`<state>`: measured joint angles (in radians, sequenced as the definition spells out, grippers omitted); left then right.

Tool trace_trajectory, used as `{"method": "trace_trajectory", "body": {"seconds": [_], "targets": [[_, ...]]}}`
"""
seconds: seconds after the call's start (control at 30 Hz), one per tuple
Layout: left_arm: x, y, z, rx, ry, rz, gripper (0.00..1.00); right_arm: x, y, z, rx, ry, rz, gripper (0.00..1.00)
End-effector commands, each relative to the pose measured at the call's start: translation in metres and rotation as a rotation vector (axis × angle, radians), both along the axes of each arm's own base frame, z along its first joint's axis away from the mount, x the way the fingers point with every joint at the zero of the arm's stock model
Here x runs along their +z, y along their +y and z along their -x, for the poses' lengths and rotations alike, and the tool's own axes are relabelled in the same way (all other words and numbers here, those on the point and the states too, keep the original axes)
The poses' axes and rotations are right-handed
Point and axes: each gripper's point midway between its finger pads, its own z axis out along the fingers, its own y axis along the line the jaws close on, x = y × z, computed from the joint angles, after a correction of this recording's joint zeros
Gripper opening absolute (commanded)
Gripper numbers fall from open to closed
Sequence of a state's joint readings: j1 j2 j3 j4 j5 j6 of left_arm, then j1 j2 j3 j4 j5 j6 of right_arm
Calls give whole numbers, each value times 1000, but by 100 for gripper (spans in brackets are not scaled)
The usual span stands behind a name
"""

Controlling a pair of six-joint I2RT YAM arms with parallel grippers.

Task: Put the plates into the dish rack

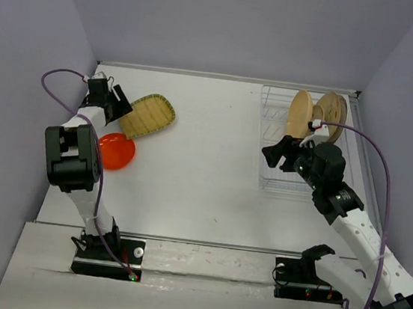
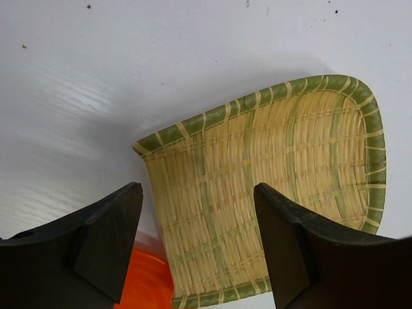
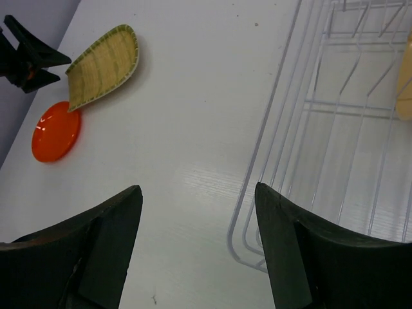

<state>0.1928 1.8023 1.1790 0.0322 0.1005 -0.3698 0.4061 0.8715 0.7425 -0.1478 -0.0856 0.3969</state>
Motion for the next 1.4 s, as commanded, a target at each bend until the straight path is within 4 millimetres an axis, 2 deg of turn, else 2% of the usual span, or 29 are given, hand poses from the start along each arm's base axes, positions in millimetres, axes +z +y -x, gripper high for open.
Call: {"method": "trace_trajectory", "body": {"seconds": [0.0, 0.17, 0.4, 0.53, 0.63, 0.93, 1.0, 1.13, 1.23, 1.33, 1.37], "targets": [[17, 0, -25, -102, -68, -17, 80, 15, 14, 1, 70, -64, -47, 76], [6, -5, -31, -176, -50, -21, 80, 15, 16, 1, 82, -67, -52, 76], [-18, 9, -20, -160, 0, -31, 80, 12, 19, 0, 90, -58, -55, 76], [-16, 15, -14, -143, -3, -33, 78, 11, 19, 0, 91, -55, -63, 76], [-15, 11, -14, -154, -18, -21, 78, 13, 20, 1, 93, -61, -71, 75], [-30, -6, -23, -211, -12, 85, 78, 7, 22, 2, 106, -49, -73, 75], [-35, -10, -27, -222, -11, 110, 78, 13, 24, -1, 112, -74, -87, 75], [-40, -15, -31, -231, -17, 150, 75, 13, 23, -3, 105, -82, -80, 75], [-44, -21, -34, -243, -33, 184, 65, 18, 19, -4, 79, -107, -85, 75], [-43, -22, -37, -237, -60, 199, 39, 18, 23, -4, 102, -104, -90, 75], [-42, -21, -39, -231, -67, 200, 18, 18, 25, -3, 113, -99, -93, 75]]}}
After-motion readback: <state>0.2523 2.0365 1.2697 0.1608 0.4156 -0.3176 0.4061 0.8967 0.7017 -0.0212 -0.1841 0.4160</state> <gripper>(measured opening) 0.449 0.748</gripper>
